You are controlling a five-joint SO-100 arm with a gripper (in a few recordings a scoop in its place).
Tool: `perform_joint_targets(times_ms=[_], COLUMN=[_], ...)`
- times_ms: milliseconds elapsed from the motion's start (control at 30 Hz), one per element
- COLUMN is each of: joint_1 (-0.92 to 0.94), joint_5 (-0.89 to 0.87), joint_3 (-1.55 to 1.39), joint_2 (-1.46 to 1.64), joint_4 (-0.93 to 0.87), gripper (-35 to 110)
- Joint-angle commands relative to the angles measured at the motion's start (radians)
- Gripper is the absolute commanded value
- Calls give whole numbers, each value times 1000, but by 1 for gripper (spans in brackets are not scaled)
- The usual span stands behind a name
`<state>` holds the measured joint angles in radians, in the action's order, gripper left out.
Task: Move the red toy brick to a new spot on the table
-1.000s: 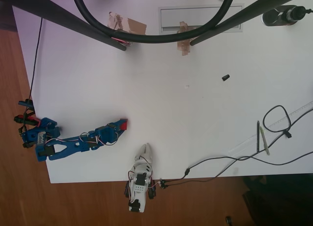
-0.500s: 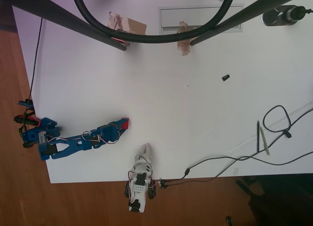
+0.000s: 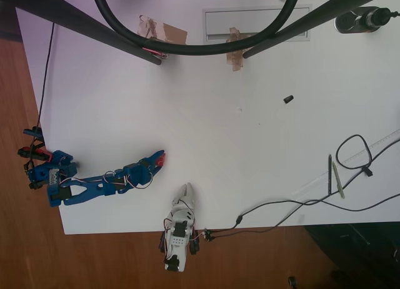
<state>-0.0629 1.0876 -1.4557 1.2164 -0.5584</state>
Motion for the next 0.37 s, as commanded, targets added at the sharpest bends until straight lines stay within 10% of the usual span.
perform_joint_targets(times_ms=[0, 333], joint_1=[15, 80], joint_5=[-25, 305], joint_3=[-100, -1117], joint_2=[295, 1091], joint_4=[0, -67], gripper=[24, 0])
